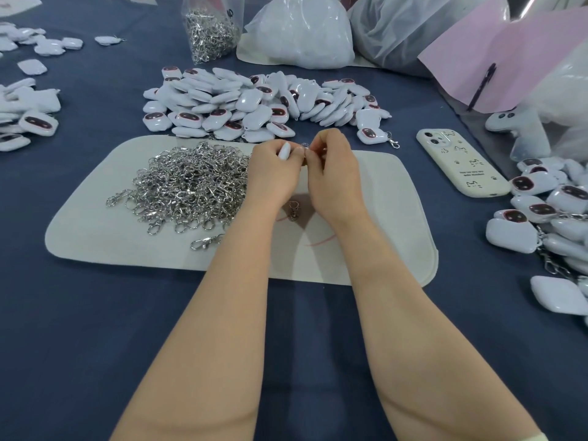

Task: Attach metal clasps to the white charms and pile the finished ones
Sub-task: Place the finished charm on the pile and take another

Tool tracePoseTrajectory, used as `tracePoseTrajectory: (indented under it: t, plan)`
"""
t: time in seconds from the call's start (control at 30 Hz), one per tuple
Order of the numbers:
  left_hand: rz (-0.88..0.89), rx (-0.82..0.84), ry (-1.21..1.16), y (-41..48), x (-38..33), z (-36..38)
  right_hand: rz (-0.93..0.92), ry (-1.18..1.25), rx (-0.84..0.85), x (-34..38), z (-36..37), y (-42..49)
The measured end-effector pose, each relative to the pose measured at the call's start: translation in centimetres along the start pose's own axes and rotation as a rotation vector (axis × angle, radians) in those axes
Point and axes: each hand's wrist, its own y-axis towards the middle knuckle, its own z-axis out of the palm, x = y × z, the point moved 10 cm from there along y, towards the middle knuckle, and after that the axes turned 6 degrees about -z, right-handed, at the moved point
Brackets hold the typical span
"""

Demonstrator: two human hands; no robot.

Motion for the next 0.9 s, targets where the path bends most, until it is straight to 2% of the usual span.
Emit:
tracePoseTrajectory:
  t: [0.23, 0.4, 0.57, 0.7, 0.9]
  plan:
    - [-0.252, 0.156, -0.340, -0.5, 1.4, 1.0, 0.170, 0.069, -0.047, -2.0, -0.9, 0.0]
    - [-0.322, 0.176, -0.302, -0.2, 1.7, 1.0, 0.259, 0.101, -0.078, -3.0, -1.0, -0.2]
    - [-0.139, 0.161, -0.041, 0.6, 0.5, 0.7, 0.270, 0.109, -0.089, -3.5, -1.0, -0.1]
    - [-0.069, 0.233, -0.112, 0.0, -0.3, 1.2, 0.253, 0.089, -0.097, -3.4, -1.2, 0.0]
    - [-0.034, 0.161, 0.024, 0.4, 0.1, 1.0, 0.194, 0.059, -0.051, -2.8, -0.7, 0.0]
